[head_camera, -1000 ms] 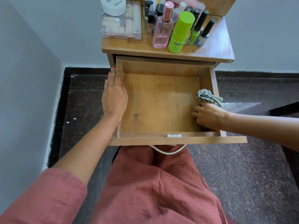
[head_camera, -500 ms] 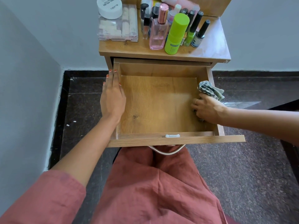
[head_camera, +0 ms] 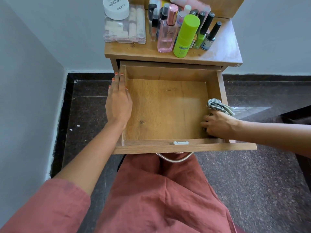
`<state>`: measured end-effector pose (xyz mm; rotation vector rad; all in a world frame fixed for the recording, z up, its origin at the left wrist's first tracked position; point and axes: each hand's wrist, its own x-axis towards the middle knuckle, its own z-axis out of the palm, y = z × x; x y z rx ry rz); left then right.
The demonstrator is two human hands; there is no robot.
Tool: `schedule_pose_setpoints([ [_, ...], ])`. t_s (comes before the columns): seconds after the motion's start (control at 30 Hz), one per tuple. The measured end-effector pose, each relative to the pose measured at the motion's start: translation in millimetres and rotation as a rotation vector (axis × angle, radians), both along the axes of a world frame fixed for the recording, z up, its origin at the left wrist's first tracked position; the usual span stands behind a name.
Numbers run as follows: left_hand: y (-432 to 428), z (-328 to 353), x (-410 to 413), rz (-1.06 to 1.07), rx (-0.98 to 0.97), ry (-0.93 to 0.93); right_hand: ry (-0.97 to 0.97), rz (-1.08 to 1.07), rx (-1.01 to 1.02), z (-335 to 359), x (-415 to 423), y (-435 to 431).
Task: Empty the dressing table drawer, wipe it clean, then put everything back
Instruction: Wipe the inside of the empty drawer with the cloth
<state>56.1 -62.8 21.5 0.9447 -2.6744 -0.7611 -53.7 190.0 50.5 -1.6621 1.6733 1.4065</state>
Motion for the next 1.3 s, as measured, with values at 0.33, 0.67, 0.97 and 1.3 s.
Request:
schedule_pose_setpoints([
  [0.33, 0, 0, 0, -0.005, -0.005, 0.012, 0.131, -0.029, -0.205, 7, -71, -35],
  [0.67, 0, -1, 0, 0.006, -0.002, 0.005, 0.217, -0.032, -0.228, 7, -73, -42],
  [0.97, 0, -1, 1, 0.002, 0.003, 0.01, 0.02, -0.105, -0.124, 0, -24, -7],
  [1.3, 0, 0, 1, 0.001, -0.001, 0.009, -0.037, -0.136, -0.116, -16, -4, 12],
])
